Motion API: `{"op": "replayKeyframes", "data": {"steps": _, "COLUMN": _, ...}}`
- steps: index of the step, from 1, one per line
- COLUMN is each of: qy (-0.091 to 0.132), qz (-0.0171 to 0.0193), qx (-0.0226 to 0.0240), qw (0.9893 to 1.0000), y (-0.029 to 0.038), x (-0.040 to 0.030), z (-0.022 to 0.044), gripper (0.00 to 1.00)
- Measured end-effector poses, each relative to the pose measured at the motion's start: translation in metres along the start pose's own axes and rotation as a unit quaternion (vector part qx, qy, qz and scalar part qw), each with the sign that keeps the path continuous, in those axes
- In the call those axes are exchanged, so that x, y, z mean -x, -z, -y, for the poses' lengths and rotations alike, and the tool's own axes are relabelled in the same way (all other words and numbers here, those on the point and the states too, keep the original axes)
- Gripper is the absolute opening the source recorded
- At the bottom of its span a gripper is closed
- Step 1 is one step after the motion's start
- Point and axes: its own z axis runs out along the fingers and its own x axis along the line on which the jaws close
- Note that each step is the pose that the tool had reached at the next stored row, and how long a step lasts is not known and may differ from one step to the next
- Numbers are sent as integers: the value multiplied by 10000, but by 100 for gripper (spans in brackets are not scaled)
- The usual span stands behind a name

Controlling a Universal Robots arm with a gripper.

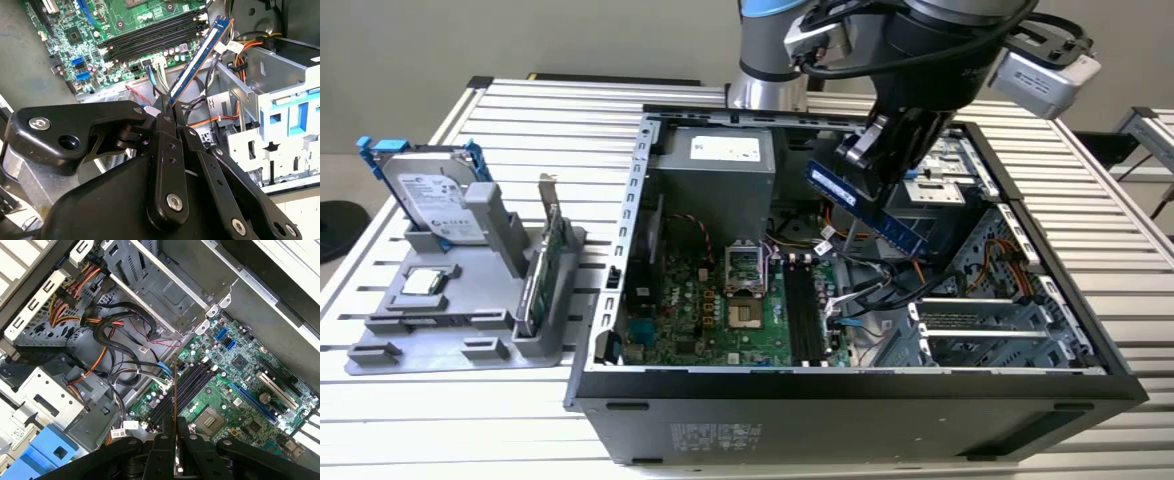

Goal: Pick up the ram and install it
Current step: 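Insert the ram into the slot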

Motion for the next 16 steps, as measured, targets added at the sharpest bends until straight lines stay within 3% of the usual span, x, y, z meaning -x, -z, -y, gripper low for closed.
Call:
{"op": "replayKeyframes", "data": {"steps": 8, "qy": -307, "qz": 0, "qx": -4, "qw": 9995, "y": -13, "x": 0, "z": 0, "gripper": 0}}
{"op": "replayKeyframes", "data": {"steps": 16, "qy": -610, "qz": 1, "qx": -9, "qw": 9981, "y": -27, "x": -1, "z": 0, "gripper": 0}}
